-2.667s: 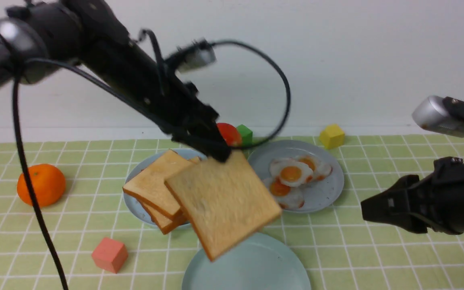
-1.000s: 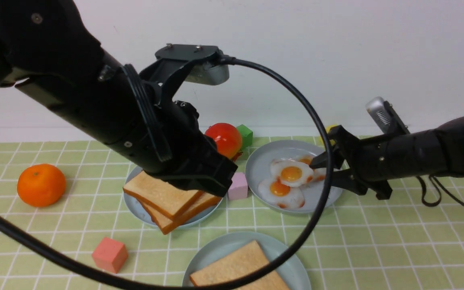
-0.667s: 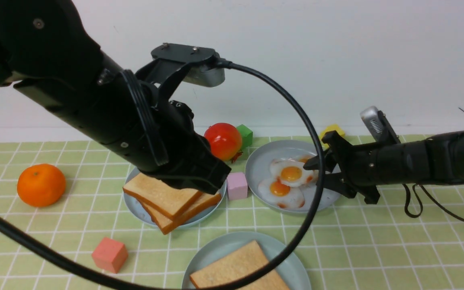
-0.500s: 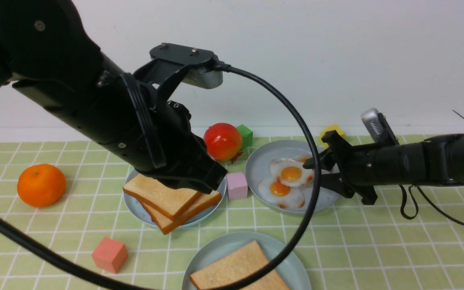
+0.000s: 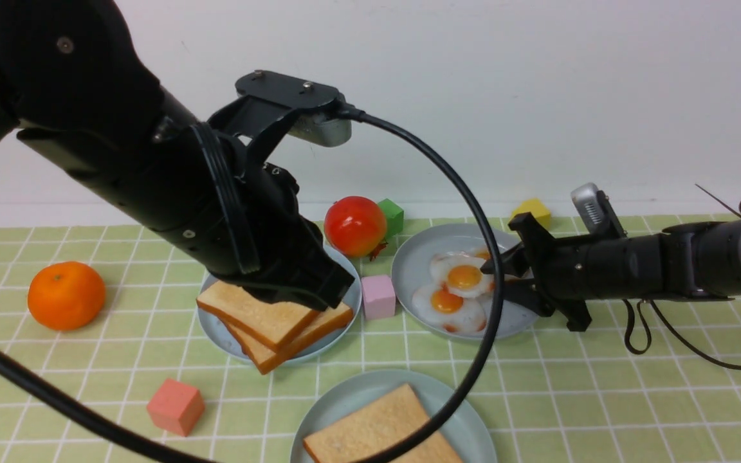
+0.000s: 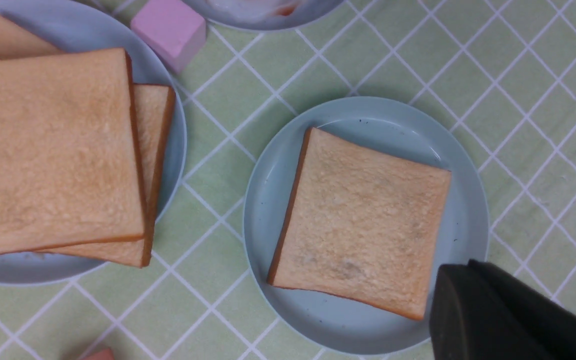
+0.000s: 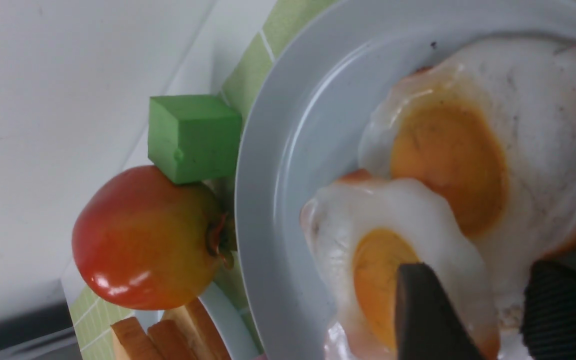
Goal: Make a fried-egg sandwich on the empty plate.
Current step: Use the right arm to grab a fried egg, then use the right arm to place the fried egg on the slice of bread in the middle
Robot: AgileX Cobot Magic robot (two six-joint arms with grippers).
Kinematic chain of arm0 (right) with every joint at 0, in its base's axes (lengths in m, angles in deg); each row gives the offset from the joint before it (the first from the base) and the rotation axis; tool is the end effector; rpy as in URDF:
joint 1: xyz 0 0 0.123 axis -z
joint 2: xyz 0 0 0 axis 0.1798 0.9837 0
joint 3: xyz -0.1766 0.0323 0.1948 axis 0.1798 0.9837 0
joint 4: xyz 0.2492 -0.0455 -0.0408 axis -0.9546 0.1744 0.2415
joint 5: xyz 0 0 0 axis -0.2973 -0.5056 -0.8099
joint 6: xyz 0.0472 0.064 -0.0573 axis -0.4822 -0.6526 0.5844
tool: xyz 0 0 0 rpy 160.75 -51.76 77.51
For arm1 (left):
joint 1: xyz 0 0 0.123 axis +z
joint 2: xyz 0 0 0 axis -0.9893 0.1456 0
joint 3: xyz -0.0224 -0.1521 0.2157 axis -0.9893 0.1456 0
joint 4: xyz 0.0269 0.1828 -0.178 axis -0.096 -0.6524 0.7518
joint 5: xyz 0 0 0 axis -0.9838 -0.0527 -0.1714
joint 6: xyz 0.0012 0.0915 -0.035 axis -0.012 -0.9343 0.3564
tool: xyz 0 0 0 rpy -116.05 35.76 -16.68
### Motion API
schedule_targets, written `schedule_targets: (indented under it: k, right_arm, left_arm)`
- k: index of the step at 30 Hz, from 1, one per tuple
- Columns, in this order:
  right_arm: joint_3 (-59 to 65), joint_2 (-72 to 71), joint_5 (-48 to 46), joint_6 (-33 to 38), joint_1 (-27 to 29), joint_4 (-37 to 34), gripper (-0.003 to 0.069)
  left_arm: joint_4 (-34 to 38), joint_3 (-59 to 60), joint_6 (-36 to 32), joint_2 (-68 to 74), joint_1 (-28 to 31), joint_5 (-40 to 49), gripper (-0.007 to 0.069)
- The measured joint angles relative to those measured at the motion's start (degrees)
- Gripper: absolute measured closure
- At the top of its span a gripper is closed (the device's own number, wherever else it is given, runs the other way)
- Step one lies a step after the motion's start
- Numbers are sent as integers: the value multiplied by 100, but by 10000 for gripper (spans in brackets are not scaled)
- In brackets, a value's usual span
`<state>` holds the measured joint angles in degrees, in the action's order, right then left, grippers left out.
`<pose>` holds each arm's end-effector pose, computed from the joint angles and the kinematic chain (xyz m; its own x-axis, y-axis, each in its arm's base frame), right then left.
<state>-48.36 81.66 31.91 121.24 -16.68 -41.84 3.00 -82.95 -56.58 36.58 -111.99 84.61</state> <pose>0.4116 0.0929 0.0974 -0.7394 0.6617 -0.1245 0.3257 0.5133 0.7940 0.2571 -0.1798 0.3192 -0.6622 0.4962 -0.5615 0.6763 0.7185 -0.1625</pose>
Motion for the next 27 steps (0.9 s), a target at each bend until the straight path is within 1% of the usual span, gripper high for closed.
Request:
schedule_targets:
  k: [2,3,4,5,6,12,15,16,18,19,21,22,24,26,27]
  right_arm:
    - [0,0,0,0,0,0,454]
    - [0,0,0,0,0,0,463]
    - [0,0,-13,0,0,0,536]
    - [0,0,-69,0,0,-12,573]
    - [-7,0,-106,0,0,-43,588]
    - [-7,0,-271,0,5,-68,585]
    - [6,-13,-424,0,5,-57,585]
    - [47,-88,-495,0,5,-5,585]
    - [65,-193,-557,0,11,67,585]
    - [79,-427,-707,0,41,308,585]
    - [97,-785,-966,-12,91,644,585]
    - [106,-825,-994,-12,92,680,585]
    - [229,-1333,-1312,-17,121,1141,585]
    - [346,-1616,-1494,-17,100,1399,585]
    - [530,-1913,-1670,-17,26,1634,585]
  left_arm:
    - [-2,0,0,0,0,36,638]
    - [-2,0,0,0,0,43,638]
    - [-8,0,2,0,0,71,638]
    - [-21,0,37,-13,0,97,638]
    - [-44,0,80,-29,0,113,638]
    - [-339,0,471,-225,0,230,638]
    - [-660,0,810,-357,0,307,638]
    - [-909,0,1055,-479,0,372,638]
    - [-1080,0,1240,-585,0,426,638]
    - [-1281,14,1511,-767,0,472,638]
    - [-1388,126,1756,-999,0,442,638]
    - [-1388,142,1756,-1023,0,434,638]
    - [-1362,459,1920,-1315,0,203,636]
    - [-1305,712,2007,-1455,0,17,635]
    - [-1279,1031,2116,-1644,0,-326,634]
